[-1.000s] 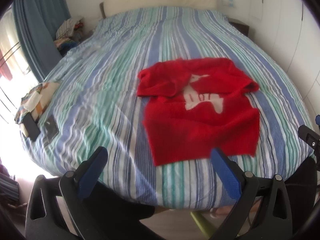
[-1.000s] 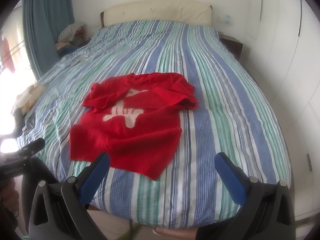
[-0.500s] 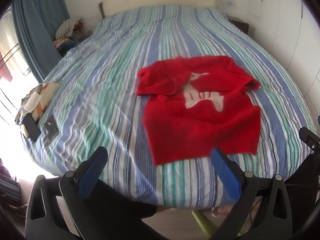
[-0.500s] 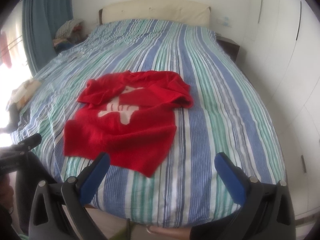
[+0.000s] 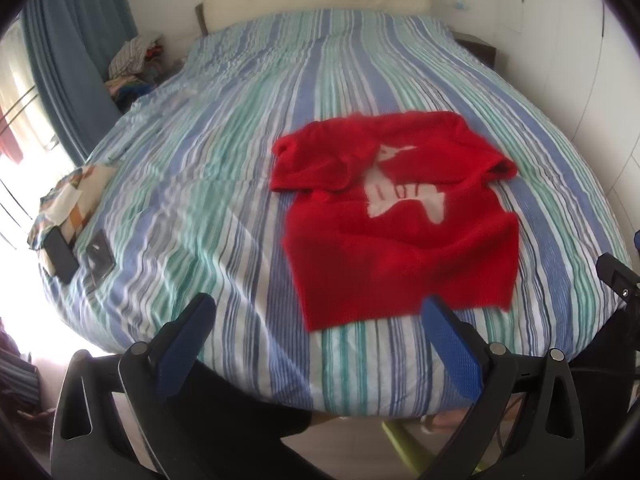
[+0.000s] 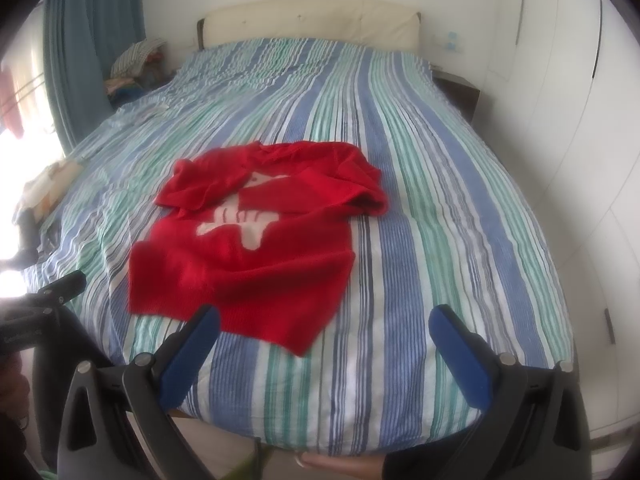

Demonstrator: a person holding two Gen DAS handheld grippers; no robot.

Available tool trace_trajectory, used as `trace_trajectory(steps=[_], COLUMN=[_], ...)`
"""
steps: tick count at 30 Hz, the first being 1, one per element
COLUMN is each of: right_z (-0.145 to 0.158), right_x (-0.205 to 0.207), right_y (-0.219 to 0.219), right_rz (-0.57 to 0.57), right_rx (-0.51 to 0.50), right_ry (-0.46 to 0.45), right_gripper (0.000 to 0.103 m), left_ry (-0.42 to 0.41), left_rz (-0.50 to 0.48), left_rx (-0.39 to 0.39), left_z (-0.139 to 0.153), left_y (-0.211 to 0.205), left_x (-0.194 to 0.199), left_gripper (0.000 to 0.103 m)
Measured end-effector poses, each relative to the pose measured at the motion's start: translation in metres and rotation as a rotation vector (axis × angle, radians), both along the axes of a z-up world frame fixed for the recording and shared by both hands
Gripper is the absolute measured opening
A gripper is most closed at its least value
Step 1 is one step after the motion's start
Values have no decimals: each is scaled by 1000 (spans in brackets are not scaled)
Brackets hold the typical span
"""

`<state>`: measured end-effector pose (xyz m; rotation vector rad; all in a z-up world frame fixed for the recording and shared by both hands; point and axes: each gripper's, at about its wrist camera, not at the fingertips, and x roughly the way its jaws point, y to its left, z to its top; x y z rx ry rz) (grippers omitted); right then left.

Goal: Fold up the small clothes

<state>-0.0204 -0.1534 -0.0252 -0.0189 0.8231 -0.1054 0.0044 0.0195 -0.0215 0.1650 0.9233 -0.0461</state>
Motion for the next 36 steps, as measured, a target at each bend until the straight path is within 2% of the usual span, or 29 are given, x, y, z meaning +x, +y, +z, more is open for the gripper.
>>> trace_trajectory(steps=[20, 36], right_z=[2, 4], right_x=[1, 1], right_y=[4, 6], right_rz=[0, 7], right_rx=[-17, -12], right_ry=[-5, -6], right_gripper=[103, 103], left_ry=[6, 27], left_rz=[-6, -8], left_rx=[-2, -37], left_z=[-2, -3], left_y=[-3, 6], left_x=[0, 0], left_gripper=[102, 102])
